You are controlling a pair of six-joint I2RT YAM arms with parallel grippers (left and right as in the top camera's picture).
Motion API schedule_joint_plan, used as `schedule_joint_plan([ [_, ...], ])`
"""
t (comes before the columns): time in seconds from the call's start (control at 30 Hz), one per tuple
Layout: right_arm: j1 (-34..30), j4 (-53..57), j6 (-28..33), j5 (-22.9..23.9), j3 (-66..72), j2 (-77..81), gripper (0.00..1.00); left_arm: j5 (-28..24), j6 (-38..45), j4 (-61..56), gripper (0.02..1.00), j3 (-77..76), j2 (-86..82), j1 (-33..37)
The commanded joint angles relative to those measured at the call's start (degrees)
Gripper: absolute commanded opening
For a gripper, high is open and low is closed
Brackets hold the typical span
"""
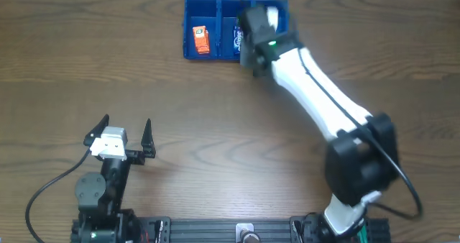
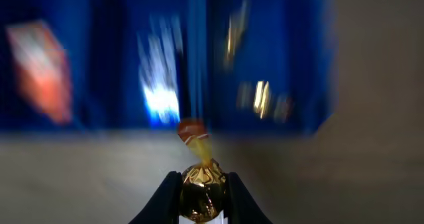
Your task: Sort Candies Into Trays
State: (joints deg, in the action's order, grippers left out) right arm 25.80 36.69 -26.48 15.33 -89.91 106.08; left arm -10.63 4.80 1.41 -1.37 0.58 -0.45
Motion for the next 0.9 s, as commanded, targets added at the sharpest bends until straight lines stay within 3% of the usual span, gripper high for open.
schedule_joint_plan([
  [0.03,-3.96,-9.07,8.83,5.88,-1.70,-0.20,0.038,-1.22,0.79,1.90,0.998,1.09,-0.33,-0.11],
  [0.5,-5.79,-16.26,8.98,6.51,-1.66,9.05,0.051,-1.22,0.79,1.90,0.998,1.09,-0.33,-0.11],
  [0.53,-5.79,-16.26,8.98,6.49,-1.66,9.05,0.095,-1.22,0.79,1.90,0.998,1.09,-0.33,-0.11],
  [0.6,-5.79,-16.26,8.98,6.49,-1.66,9.05,0.316,-1.22,0.79,1.90,0.998,1.09,-0.33,-0.11],
  [0.7,-5.79,-16.26,8.98,6.49,-1.66,9.05,0.722,-1.22,0.79,1.90,0.998,1.09,-0.33,-0.11],
  [0.8,-5.62,-16.52,9.01,6.49,-1.66,9.05,0.882,-1.22,0.79,1.90,0.998,1.09,-0.33,-0.11],
  [0.9,-5.62,-16.65,9.01,6.51,-1.68,8.87,0.967,-1.22,0.79,1.90,0.998,1.09,-0.33,-0.11],
])
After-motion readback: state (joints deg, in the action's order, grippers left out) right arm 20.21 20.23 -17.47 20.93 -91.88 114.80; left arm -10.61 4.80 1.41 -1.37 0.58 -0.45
